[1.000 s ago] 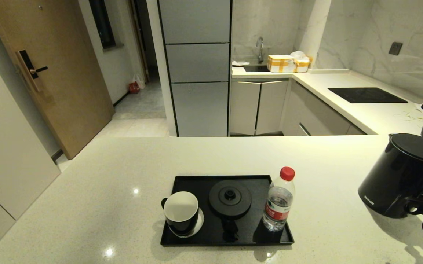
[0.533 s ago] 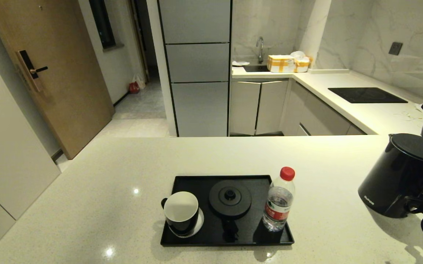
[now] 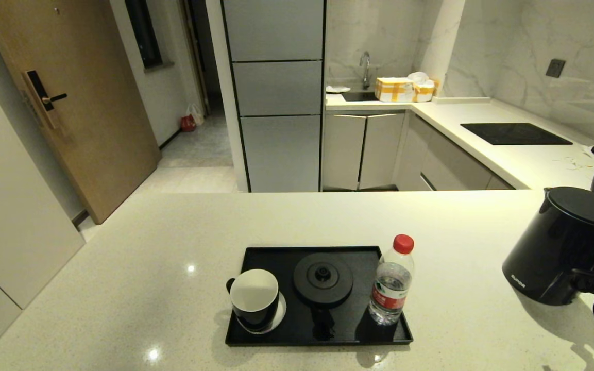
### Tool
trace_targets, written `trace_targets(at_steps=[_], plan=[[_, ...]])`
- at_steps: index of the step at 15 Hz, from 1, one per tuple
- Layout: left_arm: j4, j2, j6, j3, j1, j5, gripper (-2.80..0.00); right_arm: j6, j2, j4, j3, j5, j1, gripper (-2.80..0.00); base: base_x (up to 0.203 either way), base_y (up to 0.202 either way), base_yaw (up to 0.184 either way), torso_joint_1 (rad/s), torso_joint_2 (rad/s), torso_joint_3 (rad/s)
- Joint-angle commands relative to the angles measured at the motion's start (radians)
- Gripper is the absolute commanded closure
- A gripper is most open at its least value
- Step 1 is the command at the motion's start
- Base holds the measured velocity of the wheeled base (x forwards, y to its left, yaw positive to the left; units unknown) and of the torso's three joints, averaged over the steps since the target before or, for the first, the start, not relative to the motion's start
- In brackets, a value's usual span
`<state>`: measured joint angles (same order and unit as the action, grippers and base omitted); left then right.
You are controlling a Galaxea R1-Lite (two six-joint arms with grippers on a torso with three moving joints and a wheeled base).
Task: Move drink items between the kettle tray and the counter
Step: Return the kettle to its original position
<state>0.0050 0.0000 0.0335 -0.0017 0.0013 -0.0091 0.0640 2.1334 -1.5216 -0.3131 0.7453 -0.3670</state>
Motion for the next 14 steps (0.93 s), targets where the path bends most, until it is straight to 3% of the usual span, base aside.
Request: trace_targets(at_steps=[1, 14], plan=[[0.001, -0.002, 0.000, 0.000, 0.000, 0.001, 0.00, -0.004, -0.012, -0.008, -0.011, 0.003, -0.001, -2.80, 0.000, 0.000, 0.000, 0.000, 0.00, 0.000], [0.000, -0.001, 0.000, 0.000, 0.000, 0.000, 0.00, -0.040, -0.010, -0.008, -0.068, 0.002, 0.000, -2.80, 0.000, 0.000, 0.000, 0.000, 0.00, 0.000]])
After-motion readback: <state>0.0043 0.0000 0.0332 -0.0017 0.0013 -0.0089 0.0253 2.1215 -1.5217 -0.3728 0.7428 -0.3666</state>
